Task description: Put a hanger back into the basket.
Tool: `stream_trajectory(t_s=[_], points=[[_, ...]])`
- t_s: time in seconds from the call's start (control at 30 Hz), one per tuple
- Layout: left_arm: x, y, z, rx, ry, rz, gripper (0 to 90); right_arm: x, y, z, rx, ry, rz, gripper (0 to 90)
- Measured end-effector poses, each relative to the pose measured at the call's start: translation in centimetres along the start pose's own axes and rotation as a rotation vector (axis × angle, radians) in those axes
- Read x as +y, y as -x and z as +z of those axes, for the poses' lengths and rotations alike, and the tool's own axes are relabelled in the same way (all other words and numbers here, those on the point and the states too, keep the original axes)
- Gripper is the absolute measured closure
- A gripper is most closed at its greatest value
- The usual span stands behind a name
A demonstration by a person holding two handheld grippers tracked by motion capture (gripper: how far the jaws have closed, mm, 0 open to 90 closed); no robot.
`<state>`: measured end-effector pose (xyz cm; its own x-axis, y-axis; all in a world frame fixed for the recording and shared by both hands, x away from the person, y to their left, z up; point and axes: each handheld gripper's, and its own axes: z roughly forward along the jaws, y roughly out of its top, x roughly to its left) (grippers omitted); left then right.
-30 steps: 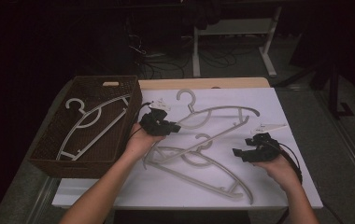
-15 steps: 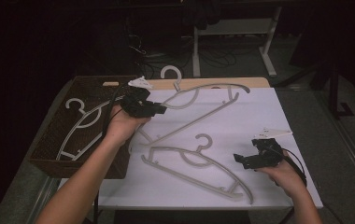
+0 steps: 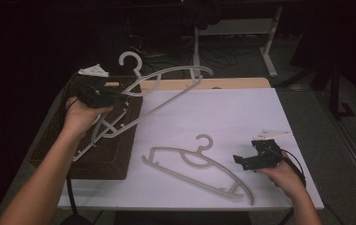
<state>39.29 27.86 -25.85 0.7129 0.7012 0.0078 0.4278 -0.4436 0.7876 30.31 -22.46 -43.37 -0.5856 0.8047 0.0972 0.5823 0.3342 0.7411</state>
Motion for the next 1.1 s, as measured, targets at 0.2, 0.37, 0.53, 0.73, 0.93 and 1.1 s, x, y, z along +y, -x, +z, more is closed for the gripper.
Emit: stream_trajectory(t_s=[0.2,0.37,0.53,0.73,0.93,1.1], points=[[-1.5,-3.3,-2.9,0.064,0.009,-0.029,81.5,-0.1,0.2,0.1,-0.007,0.001,0.003,4.3],[-3.2,-5.9,-4.8,0.128,-0.008,-0.054,81.5,-0.1,0.3,0.1,-0.008,0.0,0.007,4.3],[-5.3,-8.3,-6.1,0.177,-0.039,-0.075,81.5,-0.1,0.4,0.2,-0.011,-0.004,0.01,4.3],[-7.6,-10.3,-7.7,0.22,-0.077,-0.104,81.5,-0.1,0.5,0.2,-0.013,-0.005,0.014,4.3],[-9.2,-11.3,-8.9,0.255,-0.107,-0.129,81.5,-0.1,0.4,0.2,-0.015,-0.006,0.016,4.3],[-10.2,-11.9,-8.6,0.281,-0.15,-0.149,81.5,0.0,0.5,0.2,-0.016,-0.005,0.012,4.3]])
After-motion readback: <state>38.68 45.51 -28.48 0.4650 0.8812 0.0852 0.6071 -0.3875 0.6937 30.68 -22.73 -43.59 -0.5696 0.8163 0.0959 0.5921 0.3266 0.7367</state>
